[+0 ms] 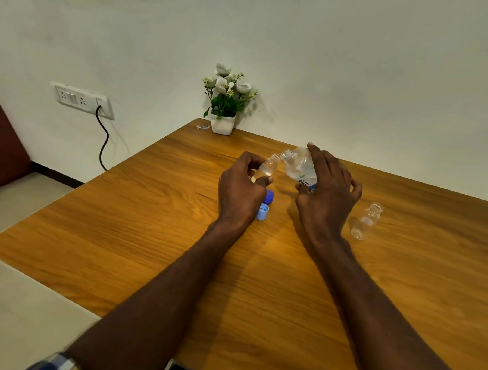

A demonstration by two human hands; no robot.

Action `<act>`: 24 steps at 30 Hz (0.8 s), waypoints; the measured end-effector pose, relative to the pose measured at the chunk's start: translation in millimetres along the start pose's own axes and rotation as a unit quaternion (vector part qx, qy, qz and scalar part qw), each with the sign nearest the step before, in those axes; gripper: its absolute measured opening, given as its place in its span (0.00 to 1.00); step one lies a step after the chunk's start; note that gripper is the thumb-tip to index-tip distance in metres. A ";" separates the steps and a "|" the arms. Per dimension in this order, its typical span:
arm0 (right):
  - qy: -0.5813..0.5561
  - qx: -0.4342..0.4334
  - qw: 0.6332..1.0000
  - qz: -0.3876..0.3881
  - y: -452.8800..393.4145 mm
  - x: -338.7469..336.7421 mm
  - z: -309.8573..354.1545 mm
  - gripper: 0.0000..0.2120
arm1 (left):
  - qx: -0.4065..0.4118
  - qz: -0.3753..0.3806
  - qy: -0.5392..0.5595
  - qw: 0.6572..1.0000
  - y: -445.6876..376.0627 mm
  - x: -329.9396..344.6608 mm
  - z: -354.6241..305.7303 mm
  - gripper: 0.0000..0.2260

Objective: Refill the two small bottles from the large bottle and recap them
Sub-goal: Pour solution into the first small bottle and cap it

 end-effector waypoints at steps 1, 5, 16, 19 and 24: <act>-0.009 0.006 1.000 0.001 0.3 0.6 -0.5 0.43 | 0.001 0.000 0.006 1.000 0.2 0.4 -0.4 0.13; -0.071 0.039 0.997 0.002 0.4 0.8 -1.7 0.43 | -0.001 0.000 0.017 1.000 0.0 1.5 -1.2 0.13; -0.232 0.100 0.967 -0.021 2.6 -6.3 -2.0 0.37 | 0.005 0.007 0.032 0.999 0.3 2.3 -2.3 0.12; -0.272 0.135 0.953 -0.022 1.8 -8.1 -11.2 0.35 | 0.007 0.006 0.033 0.999 0.5 2.4 -2.8 0.12; -0.259 0.143 0.955 0.002 5.1 -4.2 -14.5 0.37 | 0.010 0.011 0.031 0.999 1.8 1.9 -4.4 0.13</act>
Point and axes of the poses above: each hand's wrist, its own y-axis away from the middle knuckle, its own x-axis out of the palm, z = x × y, the point moved 6 cm from there along -y, towards the middle knuckle, and after that the axes turned 5 degrees about z, right-handed, at the moved point
